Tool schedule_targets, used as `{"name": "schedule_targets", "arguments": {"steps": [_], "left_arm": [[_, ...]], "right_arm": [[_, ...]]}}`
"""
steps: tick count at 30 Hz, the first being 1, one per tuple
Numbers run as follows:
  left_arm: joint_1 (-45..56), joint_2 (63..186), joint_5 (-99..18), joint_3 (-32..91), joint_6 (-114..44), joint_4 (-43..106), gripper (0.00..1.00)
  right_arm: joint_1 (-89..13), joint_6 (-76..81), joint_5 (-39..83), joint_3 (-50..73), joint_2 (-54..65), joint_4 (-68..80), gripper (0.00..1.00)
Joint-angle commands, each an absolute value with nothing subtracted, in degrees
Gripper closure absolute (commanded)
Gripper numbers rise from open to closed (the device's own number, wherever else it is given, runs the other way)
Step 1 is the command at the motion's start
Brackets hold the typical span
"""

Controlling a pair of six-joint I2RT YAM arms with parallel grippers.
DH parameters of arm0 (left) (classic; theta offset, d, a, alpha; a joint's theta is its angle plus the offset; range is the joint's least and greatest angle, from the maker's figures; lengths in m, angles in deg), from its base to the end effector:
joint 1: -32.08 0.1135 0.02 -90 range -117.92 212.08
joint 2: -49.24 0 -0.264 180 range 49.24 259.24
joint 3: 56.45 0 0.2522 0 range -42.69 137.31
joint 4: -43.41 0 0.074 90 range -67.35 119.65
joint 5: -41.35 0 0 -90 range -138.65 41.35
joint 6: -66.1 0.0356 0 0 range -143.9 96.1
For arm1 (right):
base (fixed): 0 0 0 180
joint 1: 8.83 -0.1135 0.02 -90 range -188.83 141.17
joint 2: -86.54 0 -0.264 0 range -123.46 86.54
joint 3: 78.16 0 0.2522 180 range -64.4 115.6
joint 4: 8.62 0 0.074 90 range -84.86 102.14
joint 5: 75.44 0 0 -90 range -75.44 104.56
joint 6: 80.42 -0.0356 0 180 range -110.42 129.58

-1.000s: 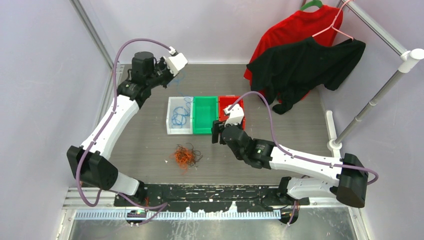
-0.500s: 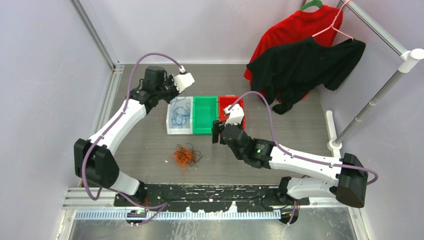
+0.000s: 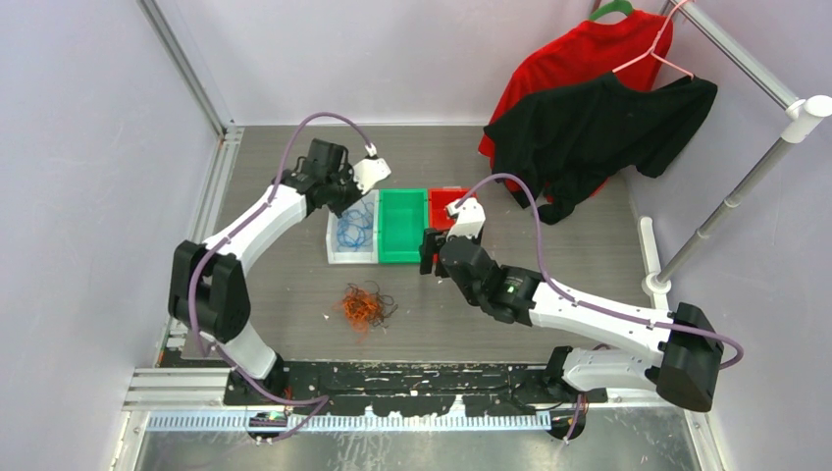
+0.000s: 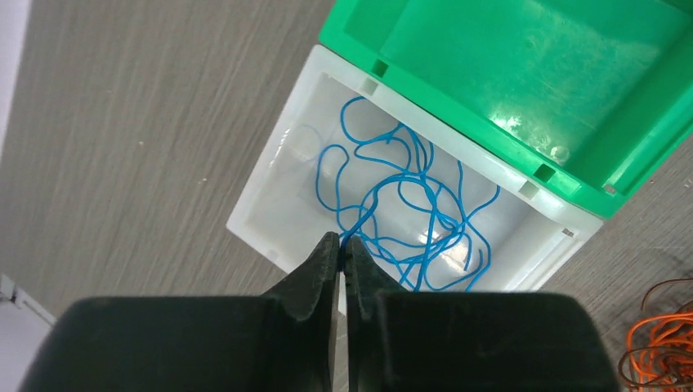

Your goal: Untangle the cables

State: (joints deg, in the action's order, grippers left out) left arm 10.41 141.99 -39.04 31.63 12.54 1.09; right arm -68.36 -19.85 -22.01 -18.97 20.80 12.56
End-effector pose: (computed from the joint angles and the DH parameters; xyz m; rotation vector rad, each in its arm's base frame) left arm 0.3309 -0.1379 0.2769 1.2227 2.0388 -0.0777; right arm 0.1465 0.2072 0.2777 -0.1293 1.9671 0.3625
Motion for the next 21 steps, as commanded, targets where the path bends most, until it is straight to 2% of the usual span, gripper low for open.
{"name": "schedule_targets", "arguments": {"steps": [1,3,4,7,10,14,17,21], "left_arm": [[10.11,145.28,-39.94,37.3,12.18,-5.63,0.88],[10.11,146.37,-38.67,39.33,13.41,-9.08,0.62],[10.15,146.6,-38.69,39.87,13.5,-9.89,0.55],[10.48,146.39,-38.73,41.18,14.29,-10.59,0.38],[10.9,145.83,-37.91,44.52,14.19,-13.09,0.25],[13.05,145.07,-31.25,52.94,13.97,-25.28,0.05],[16.33,142.9,-24.11,55.75,12.51,-32.21,0.01],[20.69,136.1,-14.95,49.57,15.06,-39.35,0.0]], "right_arm": [[-67.72,-20.97,-20.22,-15.92,21.38,11.96,0.27],[-67.66,-20.64,-19.84,-15.72,21.47,12.1,0.27],[-67.59,-20.51,-19.73,-15.64,21.55,12.13,0.27],[-67.46,-20.31,-19.55,-15.4,21.74,12.44,0.27],[-67.46,-20.13,-19.23,-15.06,21.86,12.86,0.27],[-67.52,-19.05,-17.13,-13.87,20.09,13.63,0.28],[-67.56,-18.48,-12.71,-13.34,16.85,12.37,0.28],[-68.21,-17.34,-4.42,-12.02,10.35,8.86,0.28]]}}
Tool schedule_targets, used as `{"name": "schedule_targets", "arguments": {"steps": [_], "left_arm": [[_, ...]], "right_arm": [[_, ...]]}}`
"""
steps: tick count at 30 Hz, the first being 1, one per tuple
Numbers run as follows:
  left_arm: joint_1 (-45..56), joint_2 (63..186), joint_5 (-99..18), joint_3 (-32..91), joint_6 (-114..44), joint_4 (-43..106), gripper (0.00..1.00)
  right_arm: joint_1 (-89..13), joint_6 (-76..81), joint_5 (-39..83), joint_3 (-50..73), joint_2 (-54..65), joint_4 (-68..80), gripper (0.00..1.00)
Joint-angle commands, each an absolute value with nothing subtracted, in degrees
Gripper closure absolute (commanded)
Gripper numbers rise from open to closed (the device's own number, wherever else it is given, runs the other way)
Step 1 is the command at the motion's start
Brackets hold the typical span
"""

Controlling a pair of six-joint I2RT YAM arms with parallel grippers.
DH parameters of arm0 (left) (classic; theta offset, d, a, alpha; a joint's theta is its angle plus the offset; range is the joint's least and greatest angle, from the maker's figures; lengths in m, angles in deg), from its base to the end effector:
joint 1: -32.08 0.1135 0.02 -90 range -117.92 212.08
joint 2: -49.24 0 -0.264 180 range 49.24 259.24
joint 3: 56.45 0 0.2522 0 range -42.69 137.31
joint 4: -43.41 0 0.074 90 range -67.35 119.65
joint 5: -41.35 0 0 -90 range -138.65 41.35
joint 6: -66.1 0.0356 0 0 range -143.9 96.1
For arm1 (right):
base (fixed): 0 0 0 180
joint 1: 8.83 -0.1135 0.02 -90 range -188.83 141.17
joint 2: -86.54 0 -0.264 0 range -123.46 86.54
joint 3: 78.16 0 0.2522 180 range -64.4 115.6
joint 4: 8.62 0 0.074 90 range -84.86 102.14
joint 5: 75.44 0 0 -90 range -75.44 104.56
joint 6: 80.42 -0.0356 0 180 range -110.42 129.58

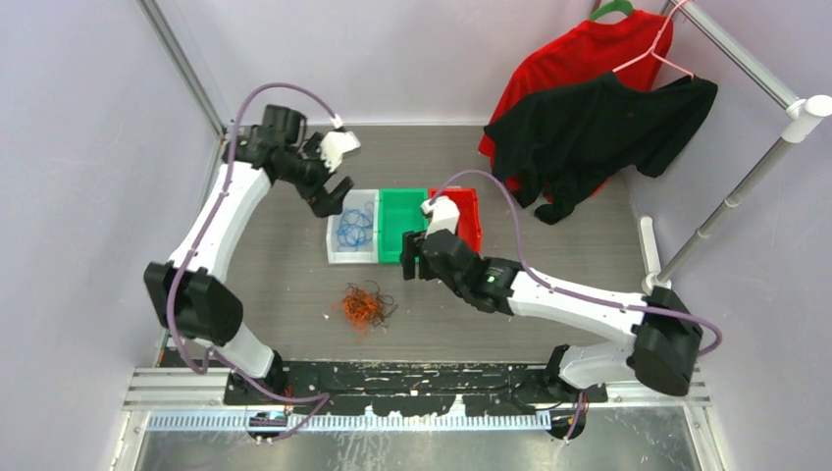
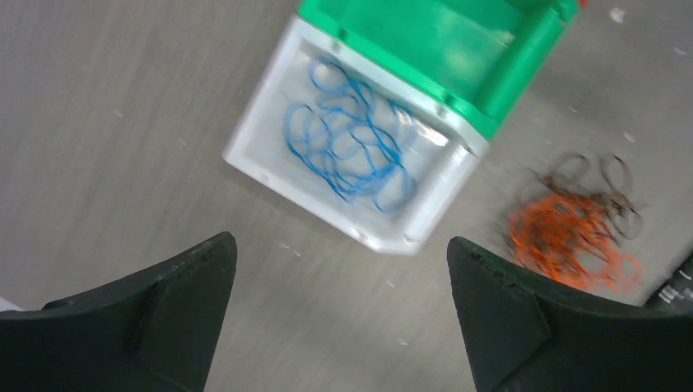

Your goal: Untangle the cables

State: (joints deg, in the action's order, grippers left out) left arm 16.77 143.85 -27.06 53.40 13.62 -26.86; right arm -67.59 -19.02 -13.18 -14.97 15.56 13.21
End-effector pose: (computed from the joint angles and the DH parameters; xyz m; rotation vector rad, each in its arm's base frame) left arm 0.3302 -0.1040 0.3552 1.2256 2.1354 -0.3107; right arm 0.1571 0.2270 0.2768 -0.2469 2.0388 0.4538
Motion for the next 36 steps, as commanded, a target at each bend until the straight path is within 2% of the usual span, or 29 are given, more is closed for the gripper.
{"name": "schedule_targets", "arguments": {"steps": [1,7,10,15,20,24,26,29,36], "left_arm": [[21.75,134.02,-12.73,47.1,16.22,-41.11,0.0],[22.94,122.71,-9.86,32.49,17.56,-42.16,0.0],[22.94,116.81,-8.84,27.16,16.94,-40.55,0.0],[22.85,114.79,-9.22,23.64,17.71,-40.8,0.05],[22.8,112.69,-11.59,19.95,18.89,-36.69,0.15],[22.85,110.57,-11.7,17.47,17.86,-33.55,0.29],[22.77,109.22,-10.64,16.9,17.89,-33.28,0.35],[22.68,106.94,-8.83,16.15,17.87,-32.85,0.46],[20.05,102.01,-6.95,13.82,19.73,-30.57,0.47]], "right_arm": [[-68.38,-17.01,-0.82,-11.22,8.35,8.26,0.29],[-68.82,-17.06,12.95,-7.68,-3.0,5.08,0.34],[-69.09,-17.31,15.35,-7.44,-6.57,4.02,0.35],[-69.72,-18.36,16.42,-7.63,-9.95,3.57,0.4],[-69.79,-19.85,14.02,-8.81,-10.4,1.73,0.59],[-69.74,-19.46,13.25,-8.58,-7.25,2.26,0.87],[-69.74,-18.81,13.2,-7.99,-5.25,3.52,0.95],[-69.74,-17.87,13.65,-7.4,-2.42,5.07,0.99],[-69.76,-18.05,15.8,-5.97,2.43,6.11,0.99]]}}
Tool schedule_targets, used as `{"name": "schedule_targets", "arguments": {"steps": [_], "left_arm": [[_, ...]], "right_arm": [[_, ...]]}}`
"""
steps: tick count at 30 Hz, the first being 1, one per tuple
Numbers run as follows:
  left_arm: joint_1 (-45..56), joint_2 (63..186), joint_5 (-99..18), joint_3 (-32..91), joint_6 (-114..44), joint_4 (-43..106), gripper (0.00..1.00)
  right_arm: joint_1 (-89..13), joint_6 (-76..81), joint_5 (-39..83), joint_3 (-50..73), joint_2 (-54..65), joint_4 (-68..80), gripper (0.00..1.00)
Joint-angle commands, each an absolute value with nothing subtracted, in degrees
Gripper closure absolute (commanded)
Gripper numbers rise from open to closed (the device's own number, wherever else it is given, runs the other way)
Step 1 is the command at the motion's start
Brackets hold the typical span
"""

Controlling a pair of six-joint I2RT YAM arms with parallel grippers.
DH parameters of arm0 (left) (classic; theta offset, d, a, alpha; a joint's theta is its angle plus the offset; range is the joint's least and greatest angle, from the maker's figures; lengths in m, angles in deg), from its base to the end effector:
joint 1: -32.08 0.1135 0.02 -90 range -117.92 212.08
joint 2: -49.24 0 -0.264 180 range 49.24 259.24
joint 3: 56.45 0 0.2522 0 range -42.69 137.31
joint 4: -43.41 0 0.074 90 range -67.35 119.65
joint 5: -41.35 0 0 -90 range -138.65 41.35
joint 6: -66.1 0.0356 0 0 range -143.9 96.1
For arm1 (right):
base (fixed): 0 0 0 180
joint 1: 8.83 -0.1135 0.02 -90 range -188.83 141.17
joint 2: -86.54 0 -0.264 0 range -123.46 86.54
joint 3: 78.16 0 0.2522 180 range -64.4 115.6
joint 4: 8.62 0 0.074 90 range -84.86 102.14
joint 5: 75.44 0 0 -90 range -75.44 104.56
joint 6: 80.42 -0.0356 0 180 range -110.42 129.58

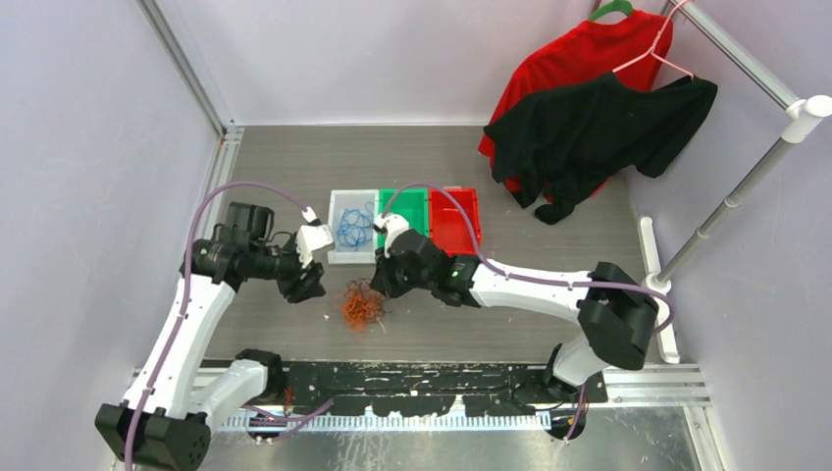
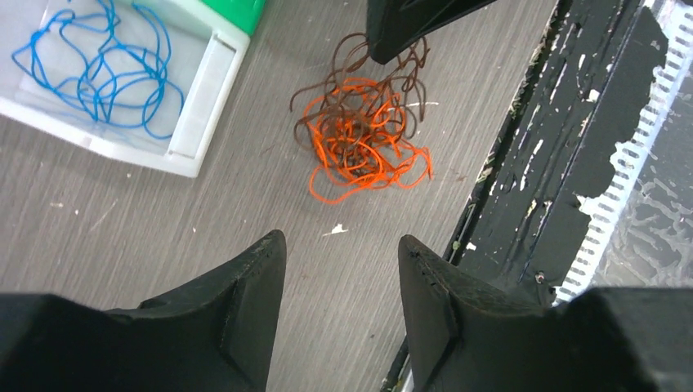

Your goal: Untangle the cables

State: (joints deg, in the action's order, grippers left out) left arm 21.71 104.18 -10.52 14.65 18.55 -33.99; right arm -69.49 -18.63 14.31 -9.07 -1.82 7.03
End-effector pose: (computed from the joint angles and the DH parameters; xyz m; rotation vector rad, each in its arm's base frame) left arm 0.1531 -0.0504 0.3104 1.2656 2.0675 -0.6309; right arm 0.1669 0.2966 0.2314 -0.6450 2.2259 0.8424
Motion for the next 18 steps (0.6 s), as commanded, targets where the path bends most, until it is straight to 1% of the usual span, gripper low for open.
{"name": "schedule_targets", "arguments": {"steps": [1,6,10,16,17,18], "left_arm": [[19.25,101.28,-6.75,13.51,18.96,-29.46,0.46],[14.18,97.4,-7.59,11.94,15.62,-22.06,0.47],[9.11,97.4,-10.83,12.45,14.78,-20.51,0.48],[5.63,99.22,-15.34,11.96,12.54,-15.71,0.58],[5.3,99.43,-16.14,11.94,12.76,-15.25,0.6],[5.06,99.57,-16.96,11.88,12.8,-14.62,0.67]], "right_arm": [[-69.78,-18.1,16.38,-5.58,3.21,6.26,0.99],[-69.74,-17.86,20.5,-1.06,5.24,9.96,0.99],[-69.78,-17.95,22.64,0.85,5.89,11.5,0.99],[-69.74,-18.66,23.8,0.65,6.63,11.31,0.99],[-69.74,-18.71,24.21,0.7,6.69,11.4,0.99],[-69.76,-18.8,24.45,0.63,6.8,11.52,0.99]]}}
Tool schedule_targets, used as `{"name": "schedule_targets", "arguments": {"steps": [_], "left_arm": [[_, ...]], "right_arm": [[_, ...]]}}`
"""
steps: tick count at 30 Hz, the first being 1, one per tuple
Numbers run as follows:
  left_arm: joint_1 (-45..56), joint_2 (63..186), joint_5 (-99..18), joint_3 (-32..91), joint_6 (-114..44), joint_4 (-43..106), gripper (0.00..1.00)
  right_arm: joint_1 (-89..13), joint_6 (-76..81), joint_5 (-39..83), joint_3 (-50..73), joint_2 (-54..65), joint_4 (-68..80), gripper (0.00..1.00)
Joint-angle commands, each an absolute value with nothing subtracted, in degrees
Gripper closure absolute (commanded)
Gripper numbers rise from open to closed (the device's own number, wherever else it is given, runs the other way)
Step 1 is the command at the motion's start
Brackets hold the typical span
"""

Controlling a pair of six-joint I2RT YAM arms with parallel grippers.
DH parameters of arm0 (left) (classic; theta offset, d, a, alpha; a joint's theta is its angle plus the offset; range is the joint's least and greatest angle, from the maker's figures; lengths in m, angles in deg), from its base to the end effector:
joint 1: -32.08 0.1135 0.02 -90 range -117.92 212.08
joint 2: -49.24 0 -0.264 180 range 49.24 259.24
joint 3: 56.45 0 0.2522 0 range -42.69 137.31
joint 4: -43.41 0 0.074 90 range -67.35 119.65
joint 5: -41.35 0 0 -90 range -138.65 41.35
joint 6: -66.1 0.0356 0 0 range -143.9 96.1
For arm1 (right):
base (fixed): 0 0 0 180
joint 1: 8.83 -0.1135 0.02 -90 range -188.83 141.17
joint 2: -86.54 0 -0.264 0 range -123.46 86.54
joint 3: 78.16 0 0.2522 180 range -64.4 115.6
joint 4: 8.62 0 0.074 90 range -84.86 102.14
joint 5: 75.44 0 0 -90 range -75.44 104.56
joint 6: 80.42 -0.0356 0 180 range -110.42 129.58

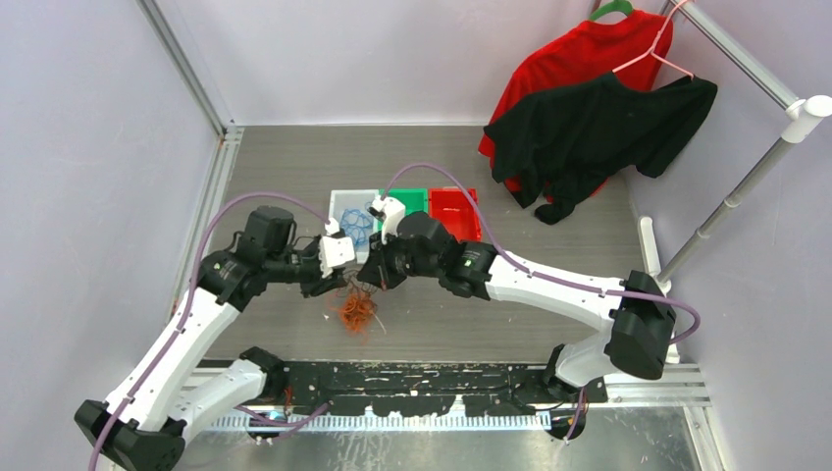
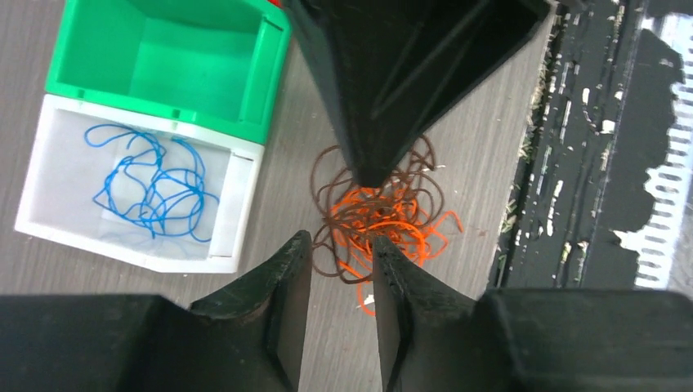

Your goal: Untangle the cables

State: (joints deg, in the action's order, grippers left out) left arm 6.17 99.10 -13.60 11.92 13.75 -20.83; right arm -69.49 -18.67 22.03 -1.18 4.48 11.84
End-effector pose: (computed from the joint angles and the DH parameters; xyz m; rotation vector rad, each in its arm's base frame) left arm 0.1358 -0.0887 0.3215 1.4302 1.7599 -0.6130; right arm 0.1593 0.2929 0.3055 -0.6996 2.0833 1.0718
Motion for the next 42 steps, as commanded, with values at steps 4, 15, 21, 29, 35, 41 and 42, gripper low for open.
{"name": "schedule_targets", "arguments": {"steps": [4,15,21,29,35,41,42], "left_arm": [[4.85,99.7,-17.21,12.18,13.05,-14.64,0.82],[4.48,98.72,-18.46,16.21,16.09,-17.34,1.0],[4.4,93.83,-17.9,18.04,21.74,-17.37,1.0],[4.3,90.36,-14.75,20.5,24.94,-17.28,1.0],[4.31,89.77,-10.87,22.72,22.34,-16.26,1.0],[4.3,90.1,-9.97,23.82,19.63,-15.19,1.0],[4.26,90.11,-9.98,24.04,19.61,-15.18,1.0]], "right_arm": [[-69.76,-19.07,25.0,0.26,7.59,11.26,0.99],[-69.69,-22.7,26.13,-1.99,11.16,8.52,0.82],[-66.68,-26.35,28.08,-6.11,16.89,6.39,0.46],[-62.41,-23.39,24.03,-3.6,21.46,10.31,0.31],[-62.44,-18.85,21.96,2.92,15.75,13.52,0.25],[-66.09,-16.4,24.89,6.05,9.82,9.49,0.22],[-66.78,-16.0,25.74,6.41,9.15,9.07,0.21]]}}
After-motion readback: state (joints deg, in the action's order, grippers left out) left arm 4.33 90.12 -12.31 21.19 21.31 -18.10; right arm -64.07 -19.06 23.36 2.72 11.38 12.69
